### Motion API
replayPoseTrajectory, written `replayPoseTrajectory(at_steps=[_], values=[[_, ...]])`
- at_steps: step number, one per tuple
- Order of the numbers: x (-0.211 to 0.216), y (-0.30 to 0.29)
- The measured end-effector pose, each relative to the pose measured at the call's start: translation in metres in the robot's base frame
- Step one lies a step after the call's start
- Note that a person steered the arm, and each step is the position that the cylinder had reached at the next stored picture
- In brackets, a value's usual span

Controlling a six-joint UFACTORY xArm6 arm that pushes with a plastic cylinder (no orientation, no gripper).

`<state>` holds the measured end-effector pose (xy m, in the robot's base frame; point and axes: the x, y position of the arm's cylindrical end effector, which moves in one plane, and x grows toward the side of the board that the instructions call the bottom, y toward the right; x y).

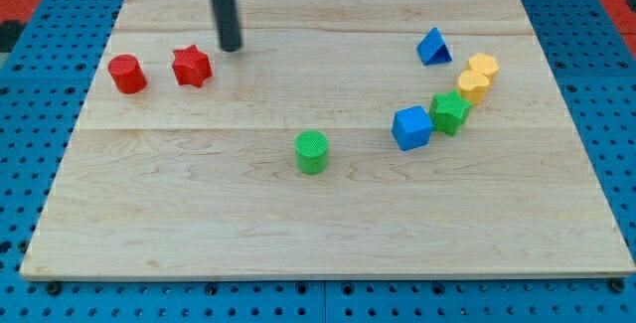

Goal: Move the red star horizontally to the green circle

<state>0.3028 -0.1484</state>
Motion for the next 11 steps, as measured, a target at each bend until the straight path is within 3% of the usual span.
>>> replayPoseTrajectory(at_steps=[5, 7, 8, 9, 10, 11], values=[[-0.004, 0.015], [-0.04, 0.072], [-0.031, 0.027], [0.037, -0.016], [0.061, -0.013], [0.059, -0.064]])
